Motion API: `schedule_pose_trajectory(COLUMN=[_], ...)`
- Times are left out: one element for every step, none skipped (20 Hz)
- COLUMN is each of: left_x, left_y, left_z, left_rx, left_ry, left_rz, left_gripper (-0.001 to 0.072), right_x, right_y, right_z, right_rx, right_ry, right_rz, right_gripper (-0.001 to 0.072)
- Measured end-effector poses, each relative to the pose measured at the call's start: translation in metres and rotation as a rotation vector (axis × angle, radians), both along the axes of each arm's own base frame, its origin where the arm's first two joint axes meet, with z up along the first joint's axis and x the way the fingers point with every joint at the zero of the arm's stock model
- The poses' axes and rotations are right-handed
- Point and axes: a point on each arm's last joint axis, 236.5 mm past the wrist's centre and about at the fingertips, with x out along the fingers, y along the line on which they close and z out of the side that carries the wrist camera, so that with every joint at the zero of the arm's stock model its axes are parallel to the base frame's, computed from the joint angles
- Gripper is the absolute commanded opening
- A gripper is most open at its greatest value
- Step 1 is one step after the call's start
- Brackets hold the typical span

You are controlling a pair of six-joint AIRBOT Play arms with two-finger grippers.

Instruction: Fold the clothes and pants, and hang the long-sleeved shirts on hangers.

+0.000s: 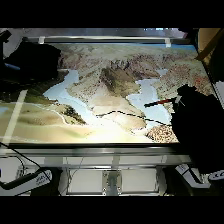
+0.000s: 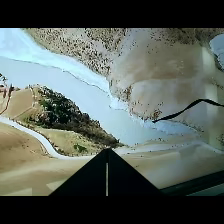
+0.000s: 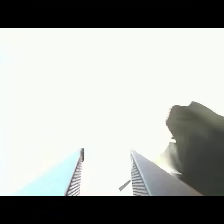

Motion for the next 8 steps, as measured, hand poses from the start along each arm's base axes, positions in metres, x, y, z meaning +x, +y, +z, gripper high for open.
schedule_pose_trajectory(left_x=[0.0,0.0,0.0,0.0,0.0,0.0,0.0,0.0], left_y=[0.0,0.0,0.0,0.0,0.0,0.0,0.0,0.0], left_z=[0.0,0.0,0.0,0.0,0.0,0.0,0.0,0.0], left_rx=[-0.002,-0.005,-0.006,-0.007,-0.009,-0.01,-0.01,-0.011], left_ry=[0.002,0.005,0.006,0.007,0.009,0.01,0.01,0.01], left_rz=[0.004,0.01,0.011,0.013,0.017,0.019,0.019,0.019], left_gripper=[0.0013,0.0013,0.0013,0.0013,0.0013,0.0013,0.0013,0.0013], right_x=[0.004,0.005,0.006,0.005,0.005,0.004,0.004,0.003], right_y=[0.024,0.043,0.061,0.073,0.082,0.089,0.095,0.099], right_z=[0.005,0.004,0.003,0.0,-0.004,-0.007,-0.01,-0.013], right_rx=[-0.016,-0.029,-0.039,-0.05,-0.063,-0.073,-0.082,-0.089], right_ry=[-0.014,-0.008,-0.001,0.013,0.032,0.047,0.06,0.072], right_rz=[0.091,0.165,0.232,0.279,0.318,0.343,0.367,0.384], right_gripper=[0.0081,0.0008,0.0009,0.001,0.001,0.001,0.001,0.001])
